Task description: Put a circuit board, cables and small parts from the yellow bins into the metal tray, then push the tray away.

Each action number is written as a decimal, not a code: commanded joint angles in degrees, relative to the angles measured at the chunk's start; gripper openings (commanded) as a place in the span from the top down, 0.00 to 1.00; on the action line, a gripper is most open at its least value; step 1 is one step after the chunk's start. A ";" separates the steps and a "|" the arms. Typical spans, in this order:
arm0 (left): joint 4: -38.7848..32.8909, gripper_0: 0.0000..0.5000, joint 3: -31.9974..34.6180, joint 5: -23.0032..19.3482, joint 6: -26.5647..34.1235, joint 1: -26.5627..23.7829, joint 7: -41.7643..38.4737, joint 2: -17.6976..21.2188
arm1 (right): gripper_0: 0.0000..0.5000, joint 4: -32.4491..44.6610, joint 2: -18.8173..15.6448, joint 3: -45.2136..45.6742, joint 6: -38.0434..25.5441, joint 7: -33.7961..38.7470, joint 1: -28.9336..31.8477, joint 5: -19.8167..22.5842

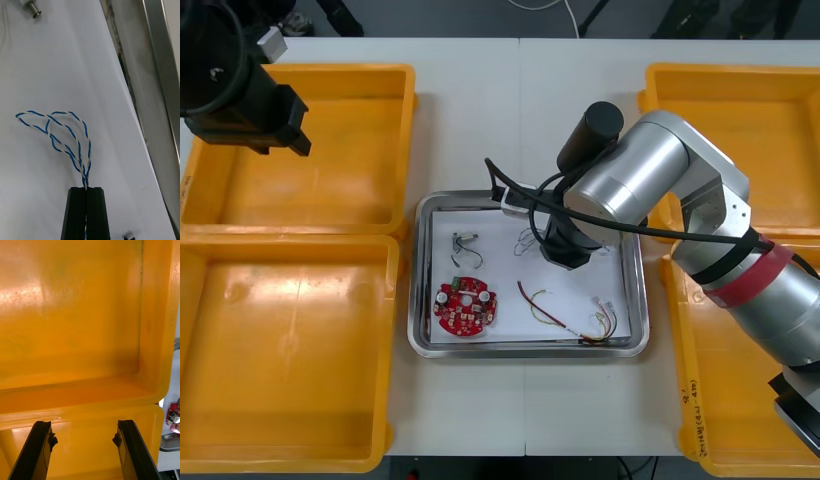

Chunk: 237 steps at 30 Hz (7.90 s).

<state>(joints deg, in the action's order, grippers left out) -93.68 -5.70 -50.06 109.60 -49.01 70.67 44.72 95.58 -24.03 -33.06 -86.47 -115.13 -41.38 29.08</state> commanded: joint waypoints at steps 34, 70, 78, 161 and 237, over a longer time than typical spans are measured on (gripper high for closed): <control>-26.99 0.00 17.83 -3.11 0.40 27.56 -12.92 4.15 | 0.00 9.62 2.32 11.00 -20.94 6.50 -2.22 3.36; -33.06 0.00 19.15 -4.08 0.40 34.86 -13.36 4.94 | 0.00 22.54 -20.10 39.56 -23.53 46.58 7.28 22.16; -33.14 0.00 19.15 -4.17 0.40 35.04 -13.28 4.94 | 0.00 23.07 -22.56 48.61 -23.53 46.05 14.84 22.16; -33.14 0.00 19.15 -4.17 0.40 35.04 -13.28 4.94 | 0.00 31.77 -3.57 -23.37 -12.67 15.38 2.09 -3.76; -33.14 0.00 19.15 -4.17 0.40 35.04 -13.28 4.94 | 1.00 22.89 -2.17 -37.78 -5.38 17.75 5.96 -21.25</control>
<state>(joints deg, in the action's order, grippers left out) -125.26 11.71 -53.79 109.64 -14.59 59.32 47.17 117.90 -27.67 -69.75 -92.24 -98.96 -35.80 9.17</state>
